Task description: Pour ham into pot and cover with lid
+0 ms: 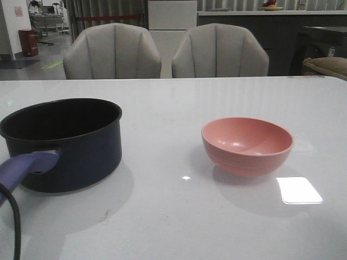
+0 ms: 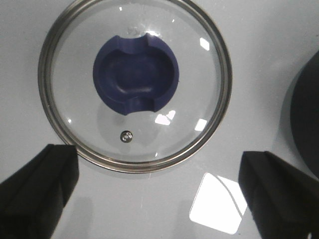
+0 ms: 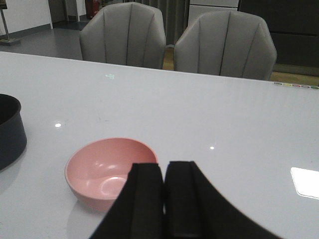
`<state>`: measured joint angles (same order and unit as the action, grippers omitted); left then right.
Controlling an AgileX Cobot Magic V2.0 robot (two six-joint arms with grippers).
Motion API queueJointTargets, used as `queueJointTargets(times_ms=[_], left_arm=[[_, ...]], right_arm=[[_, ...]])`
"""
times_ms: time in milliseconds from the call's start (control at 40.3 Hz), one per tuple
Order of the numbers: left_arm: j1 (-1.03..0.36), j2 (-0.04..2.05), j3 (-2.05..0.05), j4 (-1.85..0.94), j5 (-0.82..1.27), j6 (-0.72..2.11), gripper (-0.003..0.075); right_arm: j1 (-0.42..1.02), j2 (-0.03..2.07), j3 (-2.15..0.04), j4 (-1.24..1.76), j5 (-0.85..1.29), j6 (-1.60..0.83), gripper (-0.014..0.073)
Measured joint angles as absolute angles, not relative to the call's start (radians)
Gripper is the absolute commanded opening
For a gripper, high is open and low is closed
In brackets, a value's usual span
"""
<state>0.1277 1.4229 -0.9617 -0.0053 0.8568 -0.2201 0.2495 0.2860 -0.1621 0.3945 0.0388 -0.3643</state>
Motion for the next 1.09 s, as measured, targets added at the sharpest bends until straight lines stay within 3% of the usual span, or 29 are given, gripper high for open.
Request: queueJointTargets(times_ms=[472, 919, 1018, 1093], left_arm=[[0.2, 1.727, -1.241, -0.044, 1.007, -0.136, 0.0691], [0.229, 1.85, -1.268, -0.049, 1.022, -0.047, 0.0689], [0.229, 1.865, -1.268, -0.049, 1.012, -0.044, 0.0636], [0.229, 1.877, -1.268, -0.049, 1.008, -0.043, 0.0547]], right_arm=[[0.249, 0.286, -0.162, 0.394, 0.039, -0.364, 0.0148], [0.249, 0.286, -0.162, 0.394, 0.039, -0.364, 0.0148], [0.249, 0.286, -0.162, 0.394, 0.039, -0.364, 0.0148], [0.249, 0.286, -0.162, 0.394, 0.039, -0.364, 0.0148]])
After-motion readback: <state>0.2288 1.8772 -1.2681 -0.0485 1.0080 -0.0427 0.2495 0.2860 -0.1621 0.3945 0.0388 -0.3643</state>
